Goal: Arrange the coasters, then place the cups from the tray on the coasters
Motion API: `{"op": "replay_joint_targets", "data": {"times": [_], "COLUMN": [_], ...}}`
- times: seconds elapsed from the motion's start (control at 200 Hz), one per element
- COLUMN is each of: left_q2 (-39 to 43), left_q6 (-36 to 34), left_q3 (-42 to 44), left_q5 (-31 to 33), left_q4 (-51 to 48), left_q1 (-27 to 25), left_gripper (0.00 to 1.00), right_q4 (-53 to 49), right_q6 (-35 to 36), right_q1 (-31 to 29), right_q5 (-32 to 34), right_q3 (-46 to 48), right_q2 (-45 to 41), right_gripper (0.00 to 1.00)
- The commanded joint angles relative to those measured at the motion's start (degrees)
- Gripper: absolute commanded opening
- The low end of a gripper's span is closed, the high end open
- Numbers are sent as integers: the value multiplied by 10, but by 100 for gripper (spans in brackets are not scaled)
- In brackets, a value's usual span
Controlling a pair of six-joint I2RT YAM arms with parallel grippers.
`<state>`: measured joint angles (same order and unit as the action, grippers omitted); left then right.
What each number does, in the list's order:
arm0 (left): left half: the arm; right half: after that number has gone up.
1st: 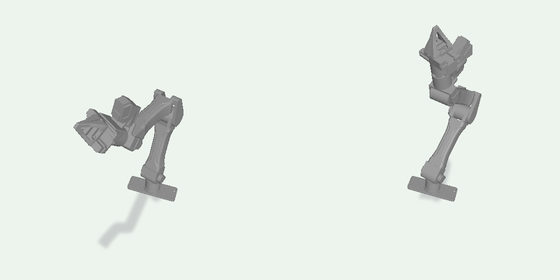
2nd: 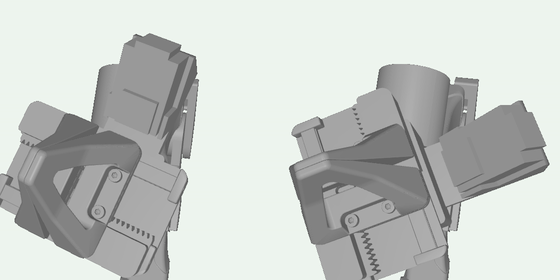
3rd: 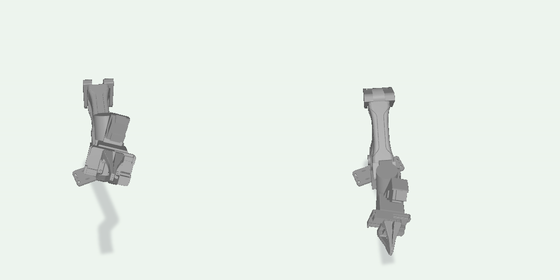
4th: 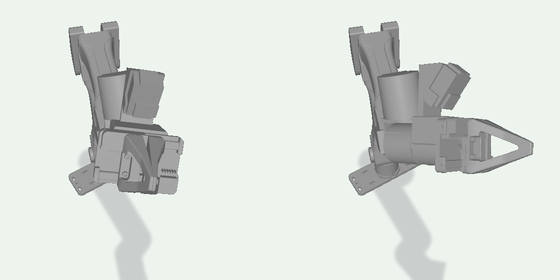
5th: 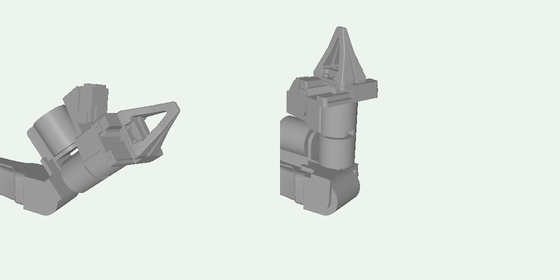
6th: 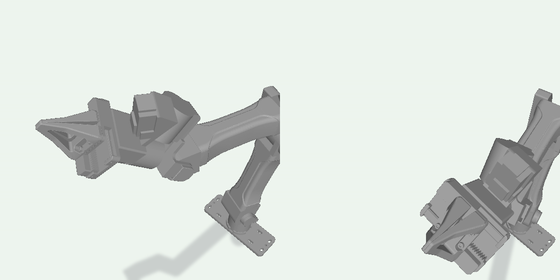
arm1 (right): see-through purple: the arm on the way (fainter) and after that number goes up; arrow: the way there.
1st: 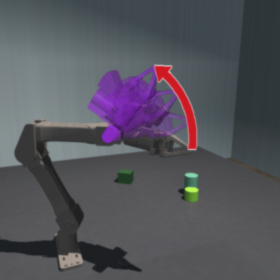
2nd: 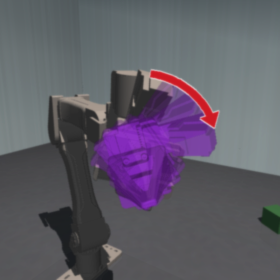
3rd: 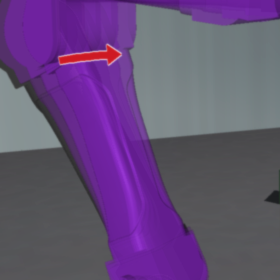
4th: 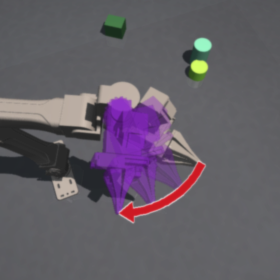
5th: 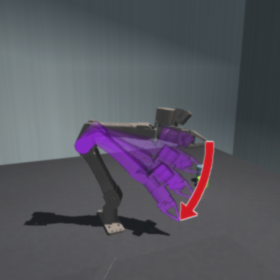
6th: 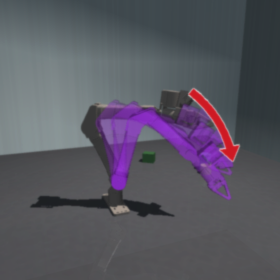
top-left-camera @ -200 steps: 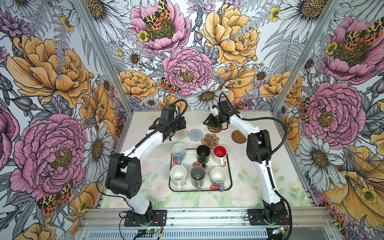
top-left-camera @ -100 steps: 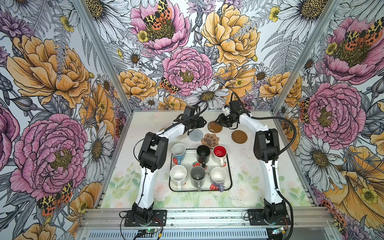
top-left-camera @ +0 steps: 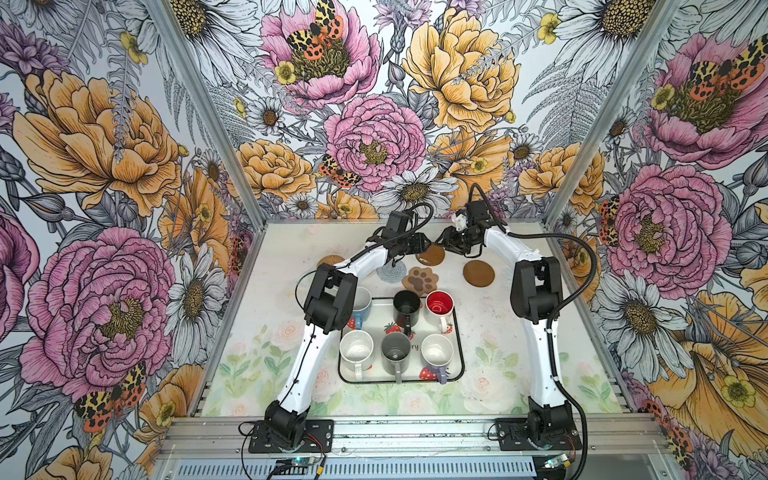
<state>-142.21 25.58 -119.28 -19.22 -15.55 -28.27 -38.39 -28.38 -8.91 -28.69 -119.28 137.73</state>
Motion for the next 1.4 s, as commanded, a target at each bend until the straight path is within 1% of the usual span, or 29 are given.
{"op": "replay_joint_targets", "data": {"times": [0.0,0.175,0.335,0.585,0.811,0.991,1.271,1.396], "left_q2": [-16,-37,-71,-106,-119,-127,-143,-153], "left_q6": [6,10,14,20,18,6,8,5], "left_q3": [-22,-42,-86,-127,-134,-143,-163,-178], "left_q5": [43,75,77,83,83,106,74,59], "left_q4": [-18,-22,-38,-52,-58,-79,-79,-79], "left_q1": [-3,-3,-3,-2,-2,-2,-10,-18], "left_gripper": [47,48,48,48,48,48,47,46], "right_q4": [1,2,2,1,2,2,2,2], "right_q6": [6,3,-1,-3,-6,-6,-2,4], "right_q1": [5,12,18,21,21,21,21,21], "right_q5": [5,6,1,1,-3,-7,-8,8], "right_q3": [6,0,-7,-13,-16,-13,-1,13], "right_q2": [14,29,45,54,59,58,53,40], "right_gripper": [53,54,55,55,55,56,55,56]}}
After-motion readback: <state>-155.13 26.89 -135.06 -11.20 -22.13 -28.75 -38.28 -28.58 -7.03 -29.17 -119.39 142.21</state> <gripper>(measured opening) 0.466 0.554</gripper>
